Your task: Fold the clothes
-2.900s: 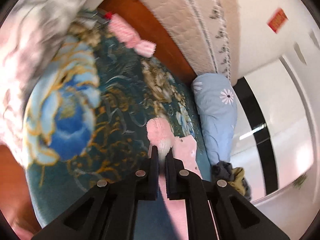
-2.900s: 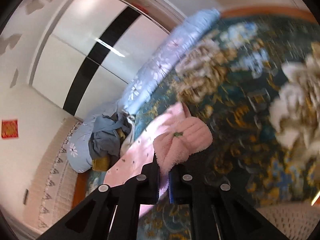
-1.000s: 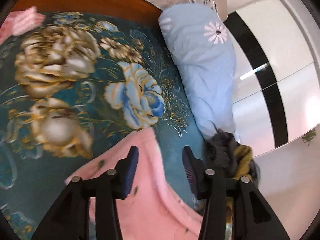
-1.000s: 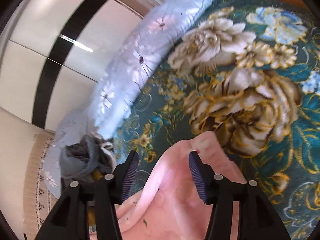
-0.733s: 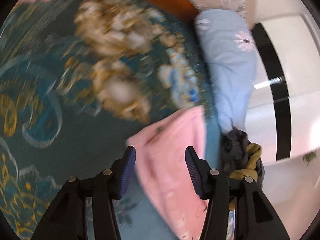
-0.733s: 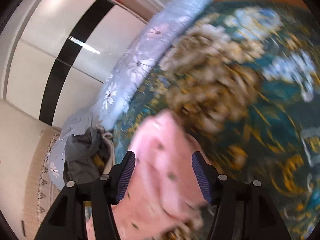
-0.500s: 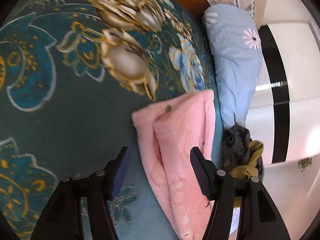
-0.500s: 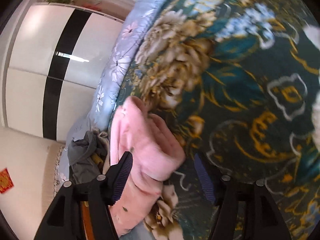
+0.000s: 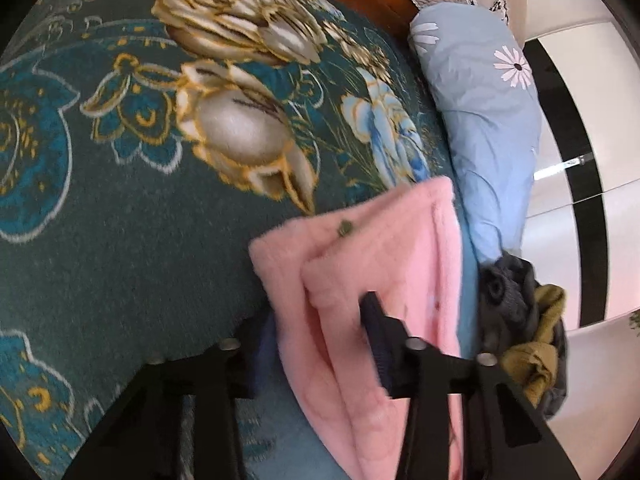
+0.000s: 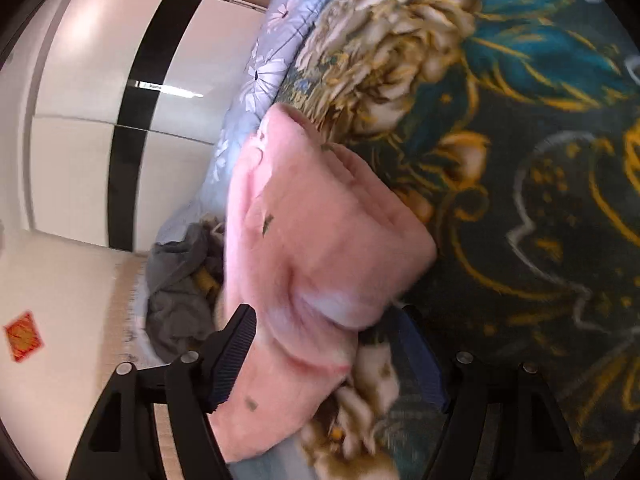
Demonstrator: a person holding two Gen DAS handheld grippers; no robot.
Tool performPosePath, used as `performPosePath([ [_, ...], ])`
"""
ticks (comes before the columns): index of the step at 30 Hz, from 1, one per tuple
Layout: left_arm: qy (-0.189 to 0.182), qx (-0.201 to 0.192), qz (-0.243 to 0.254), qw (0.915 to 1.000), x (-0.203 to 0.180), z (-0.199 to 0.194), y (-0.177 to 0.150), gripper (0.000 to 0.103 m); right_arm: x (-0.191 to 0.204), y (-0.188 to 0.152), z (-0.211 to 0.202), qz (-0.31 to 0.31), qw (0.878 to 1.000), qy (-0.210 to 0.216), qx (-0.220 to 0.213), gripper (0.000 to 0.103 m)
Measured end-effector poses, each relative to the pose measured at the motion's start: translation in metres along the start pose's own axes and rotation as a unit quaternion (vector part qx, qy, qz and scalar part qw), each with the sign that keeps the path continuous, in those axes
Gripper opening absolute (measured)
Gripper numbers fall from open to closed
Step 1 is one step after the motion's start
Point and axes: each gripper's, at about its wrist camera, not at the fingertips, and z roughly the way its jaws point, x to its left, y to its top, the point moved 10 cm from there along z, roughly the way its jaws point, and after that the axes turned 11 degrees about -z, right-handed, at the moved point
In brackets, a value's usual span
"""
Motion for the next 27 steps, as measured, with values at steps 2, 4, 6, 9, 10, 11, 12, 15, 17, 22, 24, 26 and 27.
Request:
performPosePath([
  [2, 0.017, -0.008, -0.002, 0.9998, 0.003, 0.003, 0.003, 0.02, 0.002, 0.006, 0.008, -0.015, 0.999, -0.032, -0.009, 0.076],
  [4, 0.015, -0.01, -0.007, 0.9998, 0.002, 0.003, 0.004, 0.014, 0.005, 0.013, 0.012, -0.031, 0.997, -0.066, -0.018, 0.076],
  [6, 0.024, -0.018, 0.005, 0.9995, -0.005, 0.0, 0.007, 0.012, 0.009, 0.02, 0.016, -0.041, 0.995, -0.092, -0.024, 0.067],
  [9, -0.011, -0.037, 0.022, 0.999, -0.036, -0.026, 0.015, 0.01, 0.02, 0.044, 0.015, -0.032, 0.994, -0.102, -0.028, 0.03],
  [10, -0.031, -0.042, 0.027, 0.9983, -0.049, -0.039, 0.018, 0.009, 0.03, 0.056, 0.009, -0.032, 0.994, -0.094, -0.035, 0.026],
  [11, -0.067, -0.049, 0.039, 0.9958, -0.068, -0.062, 0.019, 0.009, 0.045, 0.068, -0.005, -0.046, 0.995, -0.078, -0.05, 0.025],
  [12, -0.094, -0.051, 0.052, 0.9929, -0.079, -0.081, 0.018, 0.009, 0.06, 0.075, -0.02, -0.067, 0.994, -0.058, -0.066, 0.024],
  [15, -0.148, -0.068, 0.109, 0.9806, -0.094, -0.14, 0.011, 0.009, 0.093, 0.087, -0.076, -0.143, 0.983, -0.021, -0.115, 0.024],
  [17, -0.139, -0.082, 0.143, 0.9764, -0.071, -0.158, 0.004, 0.01, 0.08, 0.076, -0.096, -0.154, 0.981, -0.006, -0.115, 0.025],
  [22, -0.034, -0.013, 0.061, 0.9975, 0.062, -0.115, -0.019, 0.01, -0.01, 0.029, -0.074, -0.094, 0.994, -0.036, -0.031, 0.026],
  [24, -0.021, 0.001, 0.025, 0.9995, 0.1, -0.109, -0.026, 0.01, -0.028, 0.021, -0.066, -0.075, 0.996, -0.045, -0.011, 0.026],
  [26, -0.037, 0.001, -0.013, 0.9992, 0.121, -0.114, -0.03, 0.01, -0.034, 0.018, -0.064, -0.067, 0.997, -0.048, -0.003, 0.026],
  [27, -0.04, -0.001, -0.015, 0.9991, 0.12, -0.118, -0.03, 0.01, -0.037, 0.017, -0.062, -0.063, 0.997, -0.049, 0.001, 0.026],
])
